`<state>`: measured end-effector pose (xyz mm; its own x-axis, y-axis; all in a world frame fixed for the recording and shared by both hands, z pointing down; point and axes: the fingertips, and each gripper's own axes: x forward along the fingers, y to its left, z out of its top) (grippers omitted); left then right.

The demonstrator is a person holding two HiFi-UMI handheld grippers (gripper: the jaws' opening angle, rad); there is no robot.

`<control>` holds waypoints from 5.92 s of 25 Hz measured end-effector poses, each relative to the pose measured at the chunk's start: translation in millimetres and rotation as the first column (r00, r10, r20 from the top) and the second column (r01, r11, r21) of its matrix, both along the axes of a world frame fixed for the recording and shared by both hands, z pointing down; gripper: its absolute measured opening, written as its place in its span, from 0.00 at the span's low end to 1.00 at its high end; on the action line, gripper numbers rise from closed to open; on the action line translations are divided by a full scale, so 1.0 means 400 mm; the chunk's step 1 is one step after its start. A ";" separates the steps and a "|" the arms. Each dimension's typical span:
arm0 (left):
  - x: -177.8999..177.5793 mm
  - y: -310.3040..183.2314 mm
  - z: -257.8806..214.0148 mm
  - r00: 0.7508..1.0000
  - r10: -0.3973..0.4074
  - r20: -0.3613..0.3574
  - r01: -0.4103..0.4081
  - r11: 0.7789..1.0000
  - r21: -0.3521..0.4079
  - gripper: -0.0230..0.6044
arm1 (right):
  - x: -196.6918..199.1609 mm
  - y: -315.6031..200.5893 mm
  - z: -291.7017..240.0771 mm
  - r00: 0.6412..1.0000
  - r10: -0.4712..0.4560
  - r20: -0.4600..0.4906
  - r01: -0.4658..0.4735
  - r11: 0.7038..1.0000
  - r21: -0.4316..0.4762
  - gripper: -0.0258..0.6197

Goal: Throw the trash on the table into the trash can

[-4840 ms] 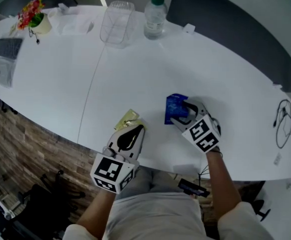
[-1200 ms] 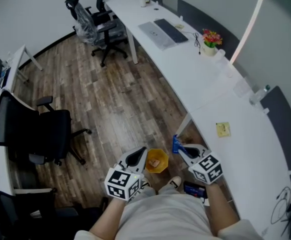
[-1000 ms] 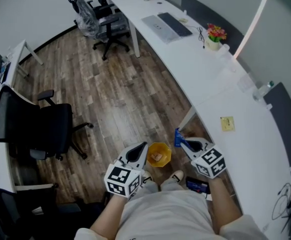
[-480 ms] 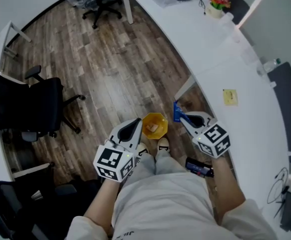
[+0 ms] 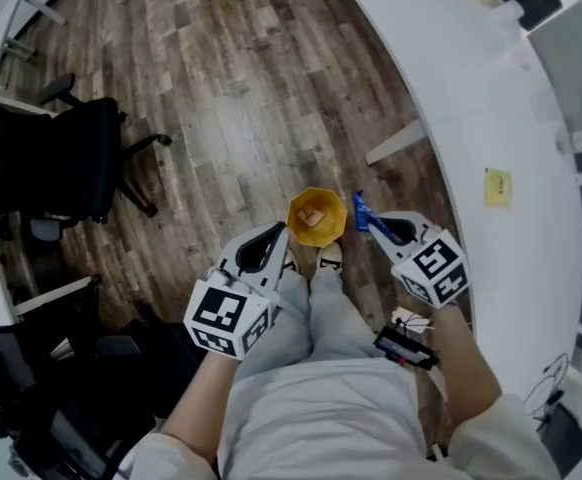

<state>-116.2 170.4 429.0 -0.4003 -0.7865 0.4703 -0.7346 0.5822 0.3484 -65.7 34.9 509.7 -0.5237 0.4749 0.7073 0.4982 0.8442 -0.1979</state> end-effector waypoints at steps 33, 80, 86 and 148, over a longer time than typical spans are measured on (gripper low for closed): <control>-0.043 0.075 0.849 0.988 -0.049 -0.146 0.039 0.997 -0.071 0.04 | 0.017 0.120 1.164 0.958 -0.042 -0.282 0.077 0.991 0.114 0.10; 0.013 0.098 0.309 0.993 -0.076 -0.096 0.070 0.996 -0.058 0.04 | -0.047 0.172 0.427 0.979 -0.189 -0.082 0.195 0.978 0.068 0.10; 0.010 0.096 0.114 0.995 -0.090 -0.050 0.089 0.996 -0.031 0.04 | -0.081 0.173 0.119 0.995 -0.091 0.045 0.092 0.996 -0.022 0.09; 0.178 -0.188 -0.261 0.901 0.421 0.107 -0.432 0.896 0.108 0.04 | 0.275 -0.133 -0.430 0.773 0.559 0.301 -0.558 0.824 -0.096 0.09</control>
<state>-45.0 95.1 324.5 -0.0448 -0.9403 0.3373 -0.9305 0.1622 0.3285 44.1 -18.2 337.6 -0.8832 0.0324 0.4678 -0.0268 0.9925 -0.1193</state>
